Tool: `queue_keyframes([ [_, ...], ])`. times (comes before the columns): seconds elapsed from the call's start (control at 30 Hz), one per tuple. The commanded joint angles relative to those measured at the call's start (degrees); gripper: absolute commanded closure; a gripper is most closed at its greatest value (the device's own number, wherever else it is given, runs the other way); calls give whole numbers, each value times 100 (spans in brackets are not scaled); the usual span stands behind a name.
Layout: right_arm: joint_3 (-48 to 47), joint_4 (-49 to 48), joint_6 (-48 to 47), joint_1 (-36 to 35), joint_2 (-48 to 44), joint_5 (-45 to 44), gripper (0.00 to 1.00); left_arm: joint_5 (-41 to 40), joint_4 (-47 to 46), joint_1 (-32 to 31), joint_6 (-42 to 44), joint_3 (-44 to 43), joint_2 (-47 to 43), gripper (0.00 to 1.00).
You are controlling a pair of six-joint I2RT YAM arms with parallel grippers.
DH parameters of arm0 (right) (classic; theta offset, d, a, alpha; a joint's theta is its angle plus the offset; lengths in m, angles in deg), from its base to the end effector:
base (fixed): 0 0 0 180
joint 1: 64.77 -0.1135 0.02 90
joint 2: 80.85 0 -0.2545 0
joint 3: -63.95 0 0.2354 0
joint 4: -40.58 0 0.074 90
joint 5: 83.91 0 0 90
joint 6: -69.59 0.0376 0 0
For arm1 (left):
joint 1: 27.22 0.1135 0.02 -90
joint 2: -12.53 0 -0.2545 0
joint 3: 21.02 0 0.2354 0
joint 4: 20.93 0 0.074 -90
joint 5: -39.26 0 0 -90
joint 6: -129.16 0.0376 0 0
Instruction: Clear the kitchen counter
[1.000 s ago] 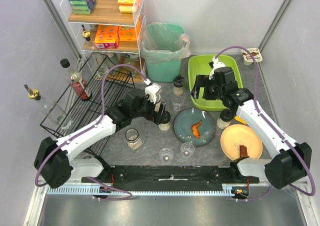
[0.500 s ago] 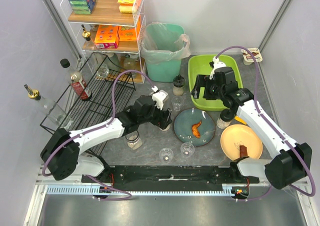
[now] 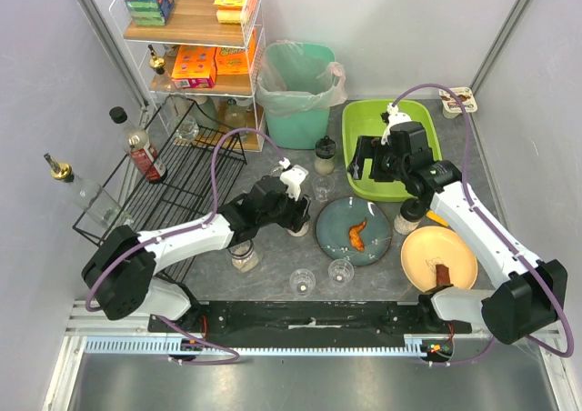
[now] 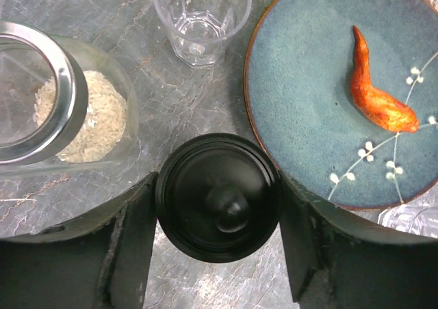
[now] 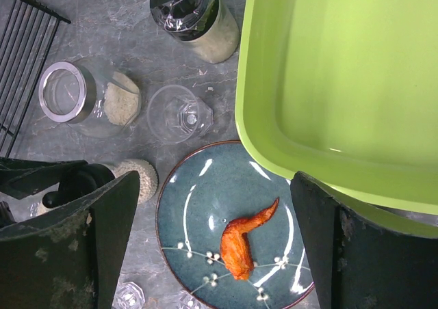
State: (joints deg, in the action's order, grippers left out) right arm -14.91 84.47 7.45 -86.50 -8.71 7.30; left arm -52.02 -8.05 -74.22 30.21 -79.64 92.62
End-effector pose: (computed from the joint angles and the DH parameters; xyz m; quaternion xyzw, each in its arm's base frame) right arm 0.2456 0.0987 0.3159 0.0432 0.8945 0.1951 0.3999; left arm 0.1966 -0.2096 0.2151 0.2833 0.8377 -0.2102 0.4168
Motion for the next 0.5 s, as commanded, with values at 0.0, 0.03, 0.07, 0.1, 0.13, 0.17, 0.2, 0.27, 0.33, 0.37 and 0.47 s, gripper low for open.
queue_keyframes([
  [0.0,64,-109,-70,29,-147,-86,2,-215,-224,-37,-89,-44,-38,36],
  [0.03,55,-109,-70,38,-147,-86,2,-250,-215,-28,-107,-53,-64,42],
  [0.07,55,-100,-70,38,-139,-86,2,-311,-198,-37,-107,-79,-90,48],
  [0.1,72,-109,-70,38,-147,-86,2,-407,-137,-46,-124,-123,-108,51],
  [0.13,73,-109,-70,38,-147,-86,2,-565,-58,-37,-168,-175,-143,53],
  [0.17,73,-109,-70,47,-156,-86,2,-688,4,-37,-177,-228,-187,54],
  [0.2,64,-109,-70,47,-156,-86,2,-794,100,-37,-186,-298,-239,55],
  [0.27,81,-100,-70,47,-165,-86,2,-944,345,-37,-186,-491,-389,55],
  [0.33,90,-100,-70,38,-165,-86,2,-1006,566,-37,-169,-711,-538,55],
  [0.37,82,-109,-70,47,-174,-86,2,-1058,671,-37,-151,-816,-634,55],
  [0.47,108,-109,-61,47,-174,-86,2,-1391,830,-37,-54,-1019,-959,55],
])
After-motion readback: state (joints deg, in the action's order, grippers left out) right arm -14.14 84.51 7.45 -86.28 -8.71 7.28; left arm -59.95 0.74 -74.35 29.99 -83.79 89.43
